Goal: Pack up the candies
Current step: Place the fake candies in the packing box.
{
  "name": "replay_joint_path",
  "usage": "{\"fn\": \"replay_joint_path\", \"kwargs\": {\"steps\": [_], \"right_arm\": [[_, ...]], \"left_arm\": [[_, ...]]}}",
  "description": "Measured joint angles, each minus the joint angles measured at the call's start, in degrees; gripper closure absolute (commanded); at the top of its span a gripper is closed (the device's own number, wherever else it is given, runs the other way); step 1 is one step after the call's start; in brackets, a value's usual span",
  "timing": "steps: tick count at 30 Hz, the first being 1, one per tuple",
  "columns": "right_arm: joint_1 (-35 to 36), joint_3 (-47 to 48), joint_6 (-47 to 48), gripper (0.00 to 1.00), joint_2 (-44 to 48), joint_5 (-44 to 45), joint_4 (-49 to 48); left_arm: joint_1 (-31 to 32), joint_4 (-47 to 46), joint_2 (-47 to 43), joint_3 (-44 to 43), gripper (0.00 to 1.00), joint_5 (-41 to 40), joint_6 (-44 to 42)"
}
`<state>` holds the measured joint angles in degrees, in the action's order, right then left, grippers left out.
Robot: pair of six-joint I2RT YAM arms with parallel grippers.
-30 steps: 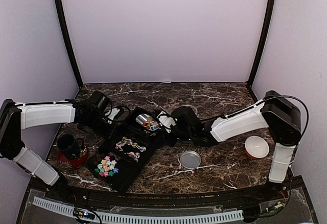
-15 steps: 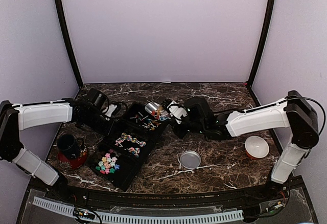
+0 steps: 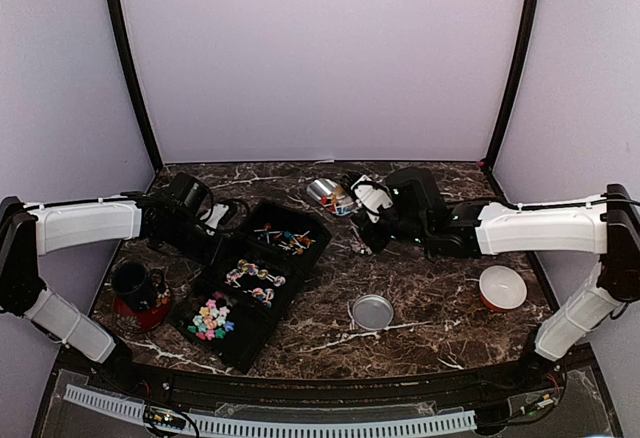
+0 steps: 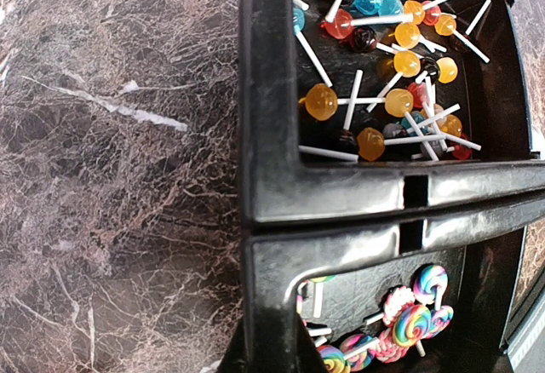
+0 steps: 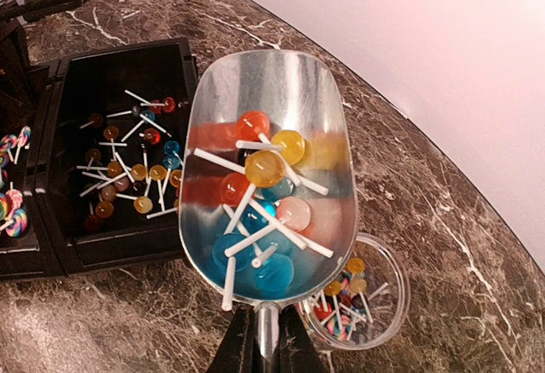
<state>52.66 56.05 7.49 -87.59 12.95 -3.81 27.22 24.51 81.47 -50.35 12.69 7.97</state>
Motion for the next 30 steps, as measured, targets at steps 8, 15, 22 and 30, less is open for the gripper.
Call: {"fn": "replay_joint_path", "kwargs": {"steps": [8, 15, 22, 30], "right_arm": [[-2.89, 0.63, -0.79, 1.0, 3.8, 0.98, 8.35], [-4.55, 0.63, -2.25, 1.0, 6.95, 1.86, 13.6], [-6.54, 0.63, -3.5, 1.0, 8.79, 2.56, 17.9], [-7.74, 0.63, -4.7, 1.0, 9.11, 3.08, 23.34]], "left_arm": [[-0.09, 0.0, 0.0, 0.0, 1.0, 0.15, 0.02], [-0.13, 0.0, 0.0, 0.0, 1.0, 0.17, 0.04], [-0.13, 0.0, 0.0, 0.0, 1.0, 0.17, 0.09], [-0.13, 0.0, 0.0, 0.0, 1.0, 0.17, 0.17]]}}
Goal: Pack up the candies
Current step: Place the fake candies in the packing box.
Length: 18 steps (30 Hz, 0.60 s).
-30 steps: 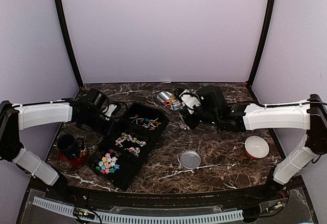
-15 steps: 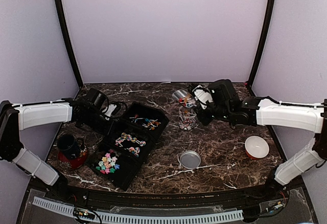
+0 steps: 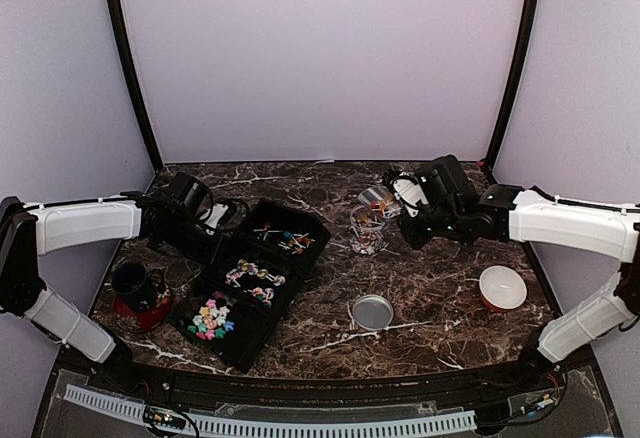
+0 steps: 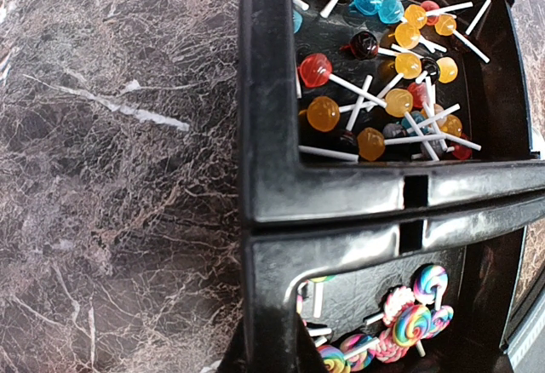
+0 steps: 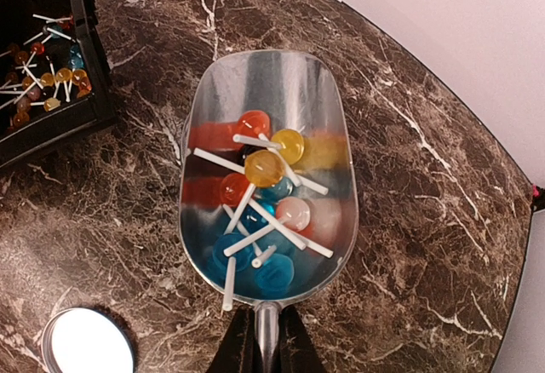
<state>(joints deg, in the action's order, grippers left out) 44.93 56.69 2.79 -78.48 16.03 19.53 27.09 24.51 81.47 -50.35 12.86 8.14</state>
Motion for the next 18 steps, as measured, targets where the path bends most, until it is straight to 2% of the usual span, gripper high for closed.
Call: {"fn": "replay_joint_path", "kwargs": {"steps": [18], "right_arm": [[-0.48, 1.86, -0.59, 1.0, 0.37, -0.57, 7.8]], "left_arm": [[0.0, 0.0, 0.0, 0.0, 1.0, -0.22, 0.0]]}}
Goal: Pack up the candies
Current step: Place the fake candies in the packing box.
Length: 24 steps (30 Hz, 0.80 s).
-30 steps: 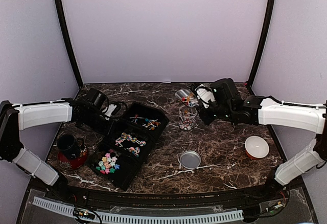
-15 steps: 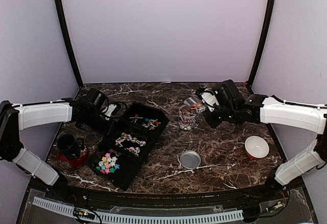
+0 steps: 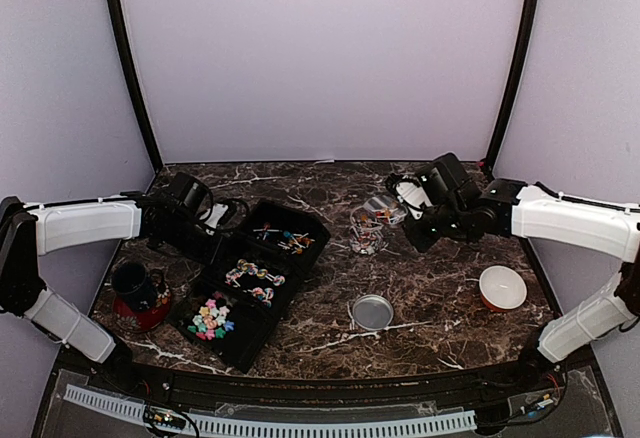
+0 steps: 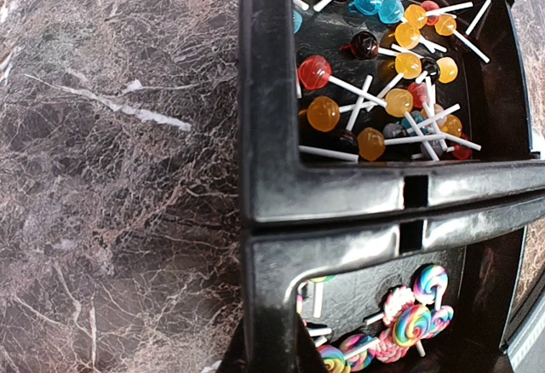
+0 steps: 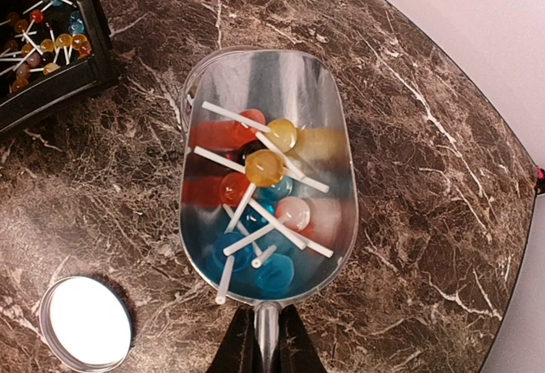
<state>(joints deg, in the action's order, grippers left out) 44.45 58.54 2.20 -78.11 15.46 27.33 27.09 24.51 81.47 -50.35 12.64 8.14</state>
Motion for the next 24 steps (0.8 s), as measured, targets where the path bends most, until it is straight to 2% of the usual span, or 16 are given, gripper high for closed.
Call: {"fn": "replay_joint_path", "kwargs": {"steps": [24], "right_arm": [[-0.02, 5.22, -0.61, 1.0, -0.15, -1.95, 8.0]], "left_arm": [[0.0, 0.0, 0.0, 0.0, 1.0, -0.07, 0.02]]}}
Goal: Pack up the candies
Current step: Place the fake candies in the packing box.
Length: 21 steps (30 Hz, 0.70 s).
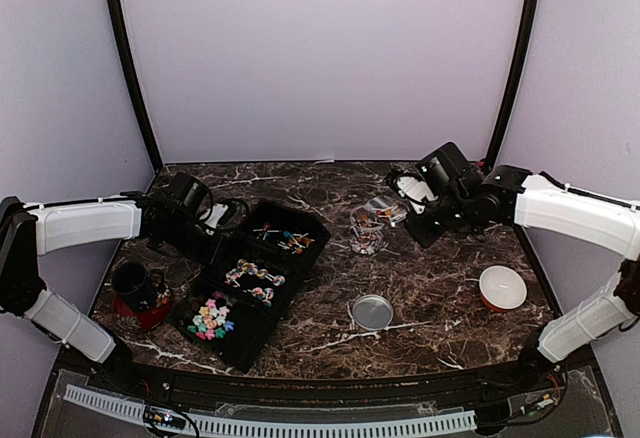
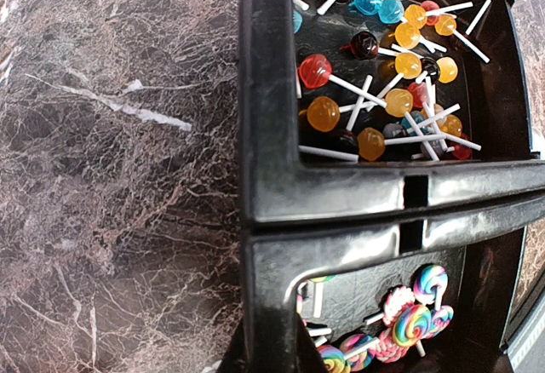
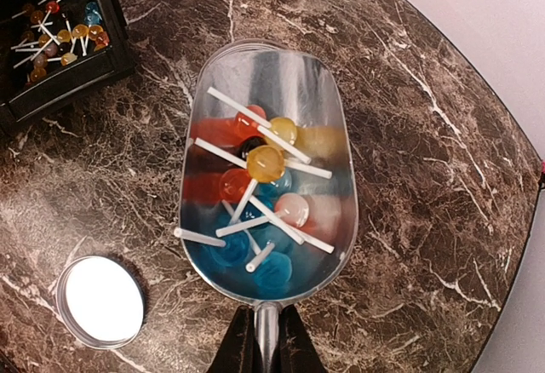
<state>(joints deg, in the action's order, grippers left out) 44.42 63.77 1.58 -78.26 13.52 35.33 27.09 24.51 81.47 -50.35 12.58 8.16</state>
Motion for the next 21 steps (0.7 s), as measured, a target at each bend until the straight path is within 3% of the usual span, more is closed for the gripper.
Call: {"fn": "replay_joint_path", "kwargs": {"steps": [21], "right_arm": [[0.0, 9.09, -1.9, 1.0, -7.08, -0.68, 11.93]], "left_arm": [[0.0, 0.0, 0.0, 0.02, 1.0, 0.02, 0.0]]}}
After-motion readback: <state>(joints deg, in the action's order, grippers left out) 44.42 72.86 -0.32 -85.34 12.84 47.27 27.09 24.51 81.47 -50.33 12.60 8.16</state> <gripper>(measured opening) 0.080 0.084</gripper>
